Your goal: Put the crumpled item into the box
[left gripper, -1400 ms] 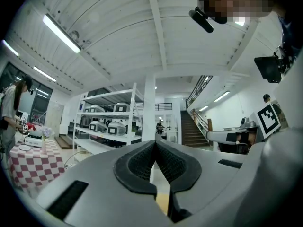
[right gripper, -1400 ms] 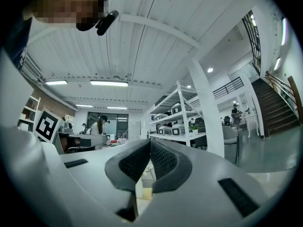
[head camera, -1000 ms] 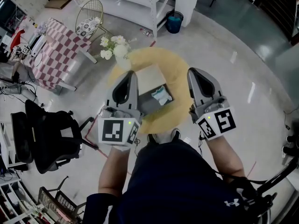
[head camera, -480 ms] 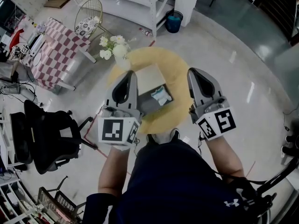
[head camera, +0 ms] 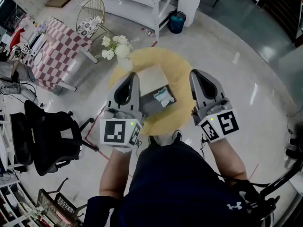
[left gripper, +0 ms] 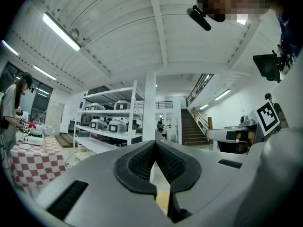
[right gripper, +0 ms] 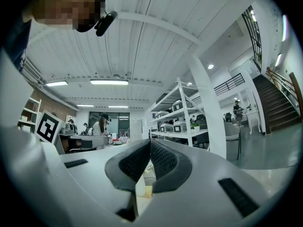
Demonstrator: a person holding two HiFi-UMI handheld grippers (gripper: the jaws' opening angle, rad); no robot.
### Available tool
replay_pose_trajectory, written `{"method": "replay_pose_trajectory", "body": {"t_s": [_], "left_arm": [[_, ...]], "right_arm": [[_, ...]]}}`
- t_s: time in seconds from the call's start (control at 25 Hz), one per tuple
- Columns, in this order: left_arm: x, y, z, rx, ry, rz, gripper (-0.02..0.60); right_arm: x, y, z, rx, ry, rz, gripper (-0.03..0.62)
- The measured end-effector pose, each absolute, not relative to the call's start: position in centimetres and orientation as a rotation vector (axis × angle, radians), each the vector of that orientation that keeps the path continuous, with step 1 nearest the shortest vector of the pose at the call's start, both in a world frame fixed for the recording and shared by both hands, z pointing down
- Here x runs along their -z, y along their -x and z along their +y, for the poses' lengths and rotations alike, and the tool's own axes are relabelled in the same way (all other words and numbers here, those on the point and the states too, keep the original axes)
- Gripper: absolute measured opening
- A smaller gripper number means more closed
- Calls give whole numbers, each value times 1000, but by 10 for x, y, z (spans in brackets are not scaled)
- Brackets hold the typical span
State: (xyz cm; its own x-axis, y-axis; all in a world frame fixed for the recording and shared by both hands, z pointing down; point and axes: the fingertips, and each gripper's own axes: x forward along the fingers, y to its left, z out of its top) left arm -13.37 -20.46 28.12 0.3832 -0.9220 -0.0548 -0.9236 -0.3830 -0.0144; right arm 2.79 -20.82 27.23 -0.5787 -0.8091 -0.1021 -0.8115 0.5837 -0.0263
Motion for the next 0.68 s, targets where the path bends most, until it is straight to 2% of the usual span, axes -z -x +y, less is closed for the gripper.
{"method": "replay_pose_trajectory", "body": {"t_s": [0.68], "left_arm": [[-284, 133, -211, -51, 2591, 1709, 17]], "right_arm": [[-273, -28, -213, -25, 1395, 2699, 2]]}}
